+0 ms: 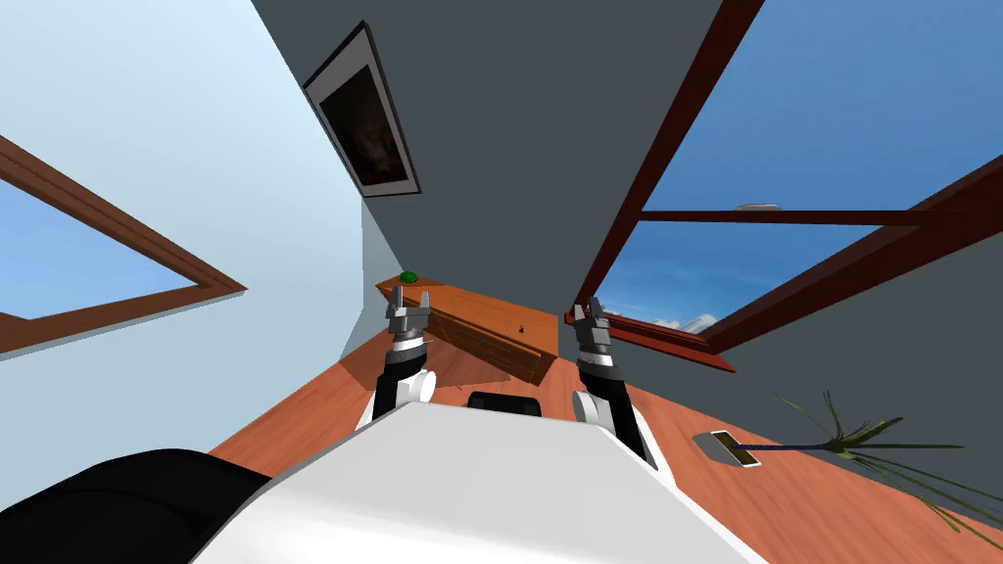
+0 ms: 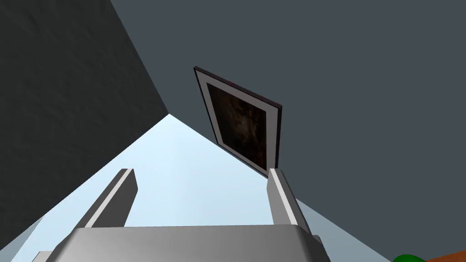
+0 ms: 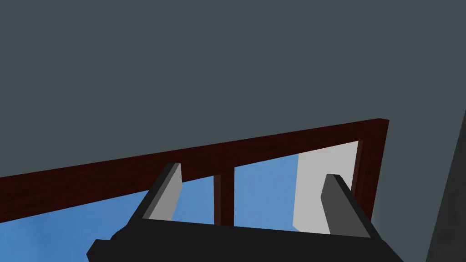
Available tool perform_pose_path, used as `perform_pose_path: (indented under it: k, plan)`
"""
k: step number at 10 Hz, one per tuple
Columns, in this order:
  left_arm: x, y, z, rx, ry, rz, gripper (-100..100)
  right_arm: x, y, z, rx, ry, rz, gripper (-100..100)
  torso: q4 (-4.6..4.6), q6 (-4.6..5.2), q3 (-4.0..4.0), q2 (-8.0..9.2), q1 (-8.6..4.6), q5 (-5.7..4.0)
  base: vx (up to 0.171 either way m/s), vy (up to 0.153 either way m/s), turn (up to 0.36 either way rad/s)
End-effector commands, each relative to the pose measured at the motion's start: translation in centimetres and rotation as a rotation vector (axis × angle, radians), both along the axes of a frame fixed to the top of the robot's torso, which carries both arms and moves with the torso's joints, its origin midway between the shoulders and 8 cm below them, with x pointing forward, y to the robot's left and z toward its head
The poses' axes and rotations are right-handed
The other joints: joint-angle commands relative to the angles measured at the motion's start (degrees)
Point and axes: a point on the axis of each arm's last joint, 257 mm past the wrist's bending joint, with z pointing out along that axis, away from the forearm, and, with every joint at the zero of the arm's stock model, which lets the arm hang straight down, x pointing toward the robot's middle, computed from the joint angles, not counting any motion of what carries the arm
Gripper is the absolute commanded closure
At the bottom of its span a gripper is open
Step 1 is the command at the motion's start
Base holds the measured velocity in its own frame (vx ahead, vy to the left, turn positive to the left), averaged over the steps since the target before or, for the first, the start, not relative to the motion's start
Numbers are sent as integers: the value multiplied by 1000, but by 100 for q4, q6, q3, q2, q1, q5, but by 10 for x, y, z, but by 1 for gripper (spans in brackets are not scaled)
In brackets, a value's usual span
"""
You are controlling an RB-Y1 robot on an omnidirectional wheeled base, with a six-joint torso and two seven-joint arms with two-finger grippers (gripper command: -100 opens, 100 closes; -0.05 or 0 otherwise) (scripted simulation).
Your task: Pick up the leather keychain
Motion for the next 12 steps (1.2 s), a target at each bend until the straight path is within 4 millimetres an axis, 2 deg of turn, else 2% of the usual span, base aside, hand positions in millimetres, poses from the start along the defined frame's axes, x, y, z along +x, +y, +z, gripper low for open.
perform_pose_path:
  k: [1,4,7,8,10,11,12]
  plan:
    - [0,0,0,0,0,0,0,4,-5,-15,44,30,35,-100,0,0,0,0,0,0,12,20,152]
    - [0,0,0,0,0,0,0,9,-18,-40,148,75,75,-100,-2,-1,-6,-10,11,2,23,34,150]
    - [0,0,0,0,0,0,0,15,-38,-75,303,129,104,-100,-3,-1,-6,-11,15,3,29,40,175]
    - [0,0,0,0,0,0,0,15,-38,-75,311,128,108,-100,-3,-2,-8,-13,15,3,21,22,84]
    - [0,0,0,0,0,0,0,17,-55,-102,429,164,115,-100,-2,-2,-5,-8,9,2,20,29,188]
    - [0,0,0,0,0,0,0,17,-55,-102,448,162,122,-100,-2,-1,-5,-9,11,3,25,22,82]
    - [0,0,0,0,0,0,0,18,-65,-117,518,178,123,-100,-2,1,-5,-8,10,2,24,35,173]
